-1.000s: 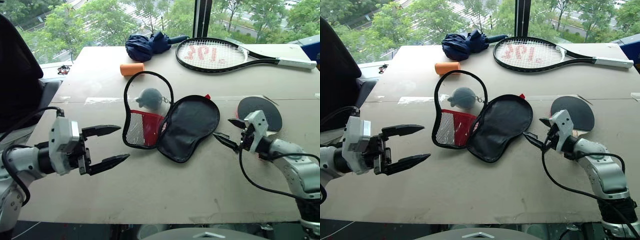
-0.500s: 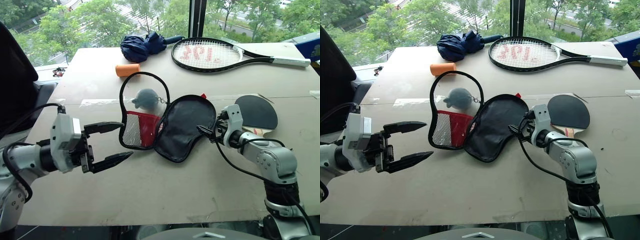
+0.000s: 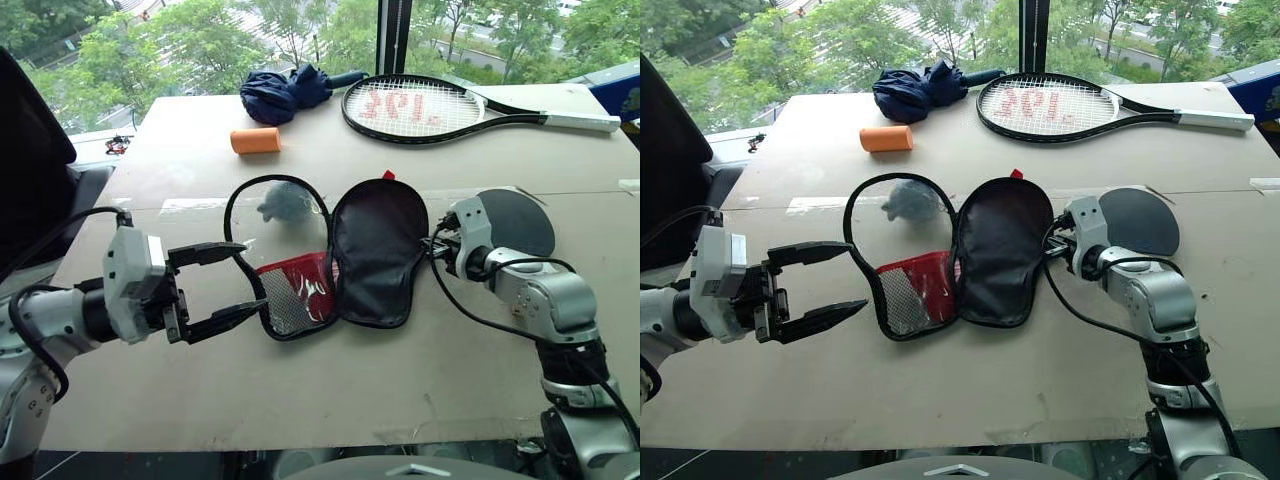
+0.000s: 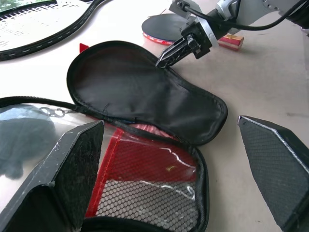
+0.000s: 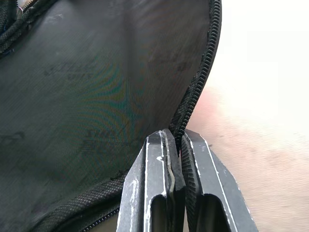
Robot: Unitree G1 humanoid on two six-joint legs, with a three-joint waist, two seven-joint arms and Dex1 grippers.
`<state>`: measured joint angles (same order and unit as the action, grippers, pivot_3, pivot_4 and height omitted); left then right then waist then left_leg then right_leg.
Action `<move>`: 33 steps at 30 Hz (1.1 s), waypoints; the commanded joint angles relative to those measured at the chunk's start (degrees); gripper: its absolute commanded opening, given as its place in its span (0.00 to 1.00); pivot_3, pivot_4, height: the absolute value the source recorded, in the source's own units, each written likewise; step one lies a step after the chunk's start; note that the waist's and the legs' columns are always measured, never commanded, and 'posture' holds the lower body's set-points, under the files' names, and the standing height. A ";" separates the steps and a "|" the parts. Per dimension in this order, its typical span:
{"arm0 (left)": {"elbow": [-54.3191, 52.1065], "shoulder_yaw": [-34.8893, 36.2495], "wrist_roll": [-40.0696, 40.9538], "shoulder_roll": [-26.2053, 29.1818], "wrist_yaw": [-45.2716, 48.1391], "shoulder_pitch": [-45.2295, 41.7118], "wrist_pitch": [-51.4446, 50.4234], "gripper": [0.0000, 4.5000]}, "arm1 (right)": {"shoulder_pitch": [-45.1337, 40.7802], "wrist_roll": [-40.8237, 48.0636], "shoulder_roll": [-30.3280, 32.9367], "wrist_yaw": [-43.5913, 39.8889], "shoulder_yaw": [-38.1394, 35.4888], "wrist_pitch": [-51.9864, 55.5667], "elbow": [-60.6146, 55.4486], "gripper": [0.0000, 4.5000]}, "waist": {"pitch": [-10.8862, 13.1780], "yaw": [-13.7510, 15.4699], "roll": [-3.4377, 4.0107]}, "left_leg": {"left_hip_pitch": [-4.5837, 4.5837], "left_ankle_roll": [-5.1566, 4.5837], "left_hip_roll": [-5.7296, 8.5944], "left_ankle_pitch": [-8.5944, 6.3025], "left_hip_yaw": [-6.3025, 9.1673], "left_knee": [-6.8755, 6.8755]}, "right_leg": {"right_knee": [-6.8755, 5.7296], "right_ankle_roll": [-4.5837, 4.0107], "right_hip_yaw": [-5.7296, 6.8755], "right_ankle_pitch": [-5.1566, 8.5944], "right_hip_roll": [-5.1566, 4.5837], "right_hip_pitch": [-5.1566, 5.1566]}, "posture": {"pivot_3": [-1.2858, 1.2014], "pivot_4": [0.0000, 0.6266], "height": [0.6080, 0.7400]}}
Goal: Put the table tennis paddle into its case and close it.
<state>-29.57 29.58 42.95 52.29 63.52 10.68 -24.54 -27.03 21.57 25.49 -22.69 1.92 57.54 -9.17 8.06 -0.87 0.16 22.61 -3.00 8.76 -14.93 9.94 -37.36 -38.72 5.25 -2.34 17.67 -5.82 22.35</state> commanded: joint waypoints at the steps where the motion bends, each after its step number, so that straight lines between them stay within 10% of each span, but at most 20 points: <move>1: -0.51 1.32 0.13 -0.13 0.24 -0.05 0.87 1.00 | -3.54 -2.33 5.54 -6.85 1.98 -5.17 4.99 0.02 | 0.00 -0.07 0.00 | 0.00 0.00 0.00 0.00 -0.01 0.00 | -0.01 0.00 -0.01 0.00 0.00 0.01 | 0.52 0.24 0.89; 17: -0.46 0.05 -0.45 -0.51 0.31 -1.39 1.43 1.00 | -23.14 -18.36 4.80 -20.17 10.42 -39.56 43.86 0.02 | 0.02 -1.66 -0.02 | 0.22 0.04 -0.06 0.03 -0.12 0.00 | -0.10 0.00 0.00 0.00 0.01 0.34 | 0.52 0.24 0.89; 20: -0.25 -0.65 -0.47 -0.62 0.44 -1.99 1.59 1.00 | -24.08 -18.85 4.57 -18.49 8.23 -41.63 45.90 0.19 | 0.02 -1.58 -0.02 | 0.22 0.04 -0.05 0.03 -0.12 -0.01 | -0.10 0.00 0.00 0.00 0.00 0.33 | 0.52 0.24 0.89; 27: 1.50 -2.83 -0.83 -0.43 1.52 -4.16 2.28 1.00 | -19.74 -15.02 7.50 -20.42 1.50 -39.26 37.21 0.95 | 0.02 -1.59 -0.02 | 0.23 0.04 -0.05 0.03 -0.12 -0.03 | -0.12 0.00 0.00 0.00 0.00 0.33 | 0.52 0.24 0.89; 33: 1.82 -3.26 -0.69 -0.13 2.48 -5.21 2.23 1.00 | -8.77 -11.19 13.77 -18.10 -6.72 -25.10 18.82 0.99 | 0.02 -1.12 -0.01 | 0.30 0.04 -0.05 0.03 -0.07 -0.06 | -0.11 0.00 -0.01 0.00 -0.02 0.34 | 0.52 0.24 0.89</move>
<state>-27.44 25.40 41.88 51.71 65.58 5.81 -23.13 -36.43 8.68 38.02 -41.59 -1.69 28.90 14.97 8.08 -1.99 0.14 22.92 -2.96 8.71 -14.90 9.88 -37.42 -38.84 5.25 -2.36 17.67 -5.85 22.69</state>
